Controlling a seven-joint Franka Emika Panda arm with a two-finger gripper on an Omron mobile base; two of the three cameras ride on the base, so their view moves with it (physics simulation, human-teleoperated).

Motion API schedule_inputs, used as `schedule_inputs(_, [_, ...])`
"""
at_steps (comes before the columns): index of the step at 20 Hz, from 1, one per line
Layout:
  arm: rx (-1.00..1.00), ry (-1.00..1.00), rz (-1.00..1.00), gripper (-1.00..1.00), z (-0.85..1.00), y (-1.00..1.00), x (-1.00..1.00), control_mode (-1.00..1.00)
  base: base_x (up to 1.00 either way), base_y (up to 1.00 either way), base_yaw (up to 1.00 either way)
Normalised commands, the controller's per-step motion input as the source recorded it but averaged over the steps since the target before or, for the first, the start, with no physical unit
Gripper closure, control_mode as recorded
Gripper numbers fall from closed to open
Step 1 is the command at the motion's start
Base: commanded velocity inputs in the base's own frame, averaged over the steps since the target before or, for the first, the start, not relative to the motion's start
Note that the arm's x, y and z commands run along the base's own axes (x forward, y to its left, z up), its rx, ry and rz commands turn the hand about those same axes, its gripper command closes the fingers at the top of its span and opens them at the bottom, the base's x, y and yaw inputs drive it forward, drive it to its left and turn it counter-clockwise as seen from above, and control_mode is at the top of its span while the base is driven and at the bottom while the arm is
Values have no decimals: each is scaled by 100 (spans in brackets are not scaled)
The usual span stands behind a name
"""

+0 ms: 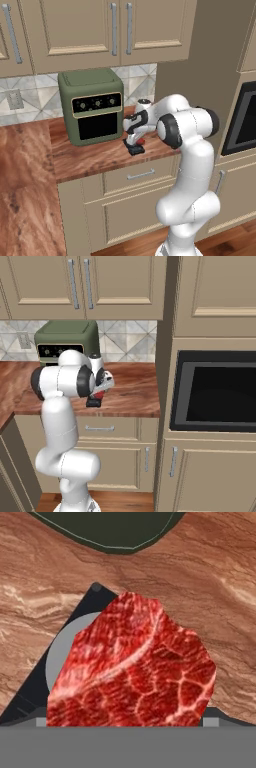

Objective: Take the steak from the fridge and place it on the digital scale on the counter by the fridge. Wait a few seconds for a reading, then move it to the plate on the dining counter.

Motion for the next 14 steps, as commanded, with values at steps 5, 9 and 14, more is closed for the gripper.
schedule_inputs(5, [4, 7, 0, 100, -33, 0, -2, -100, 0, 0, 0])
schedule_inputs(9, [11, -11, 0, 100, 17, 0, -52, -100, 0, 0, 0])
schedule_inputs(14, [10, -26, 0, 100, 69, 0, -58, -100, 0, 0, 0])
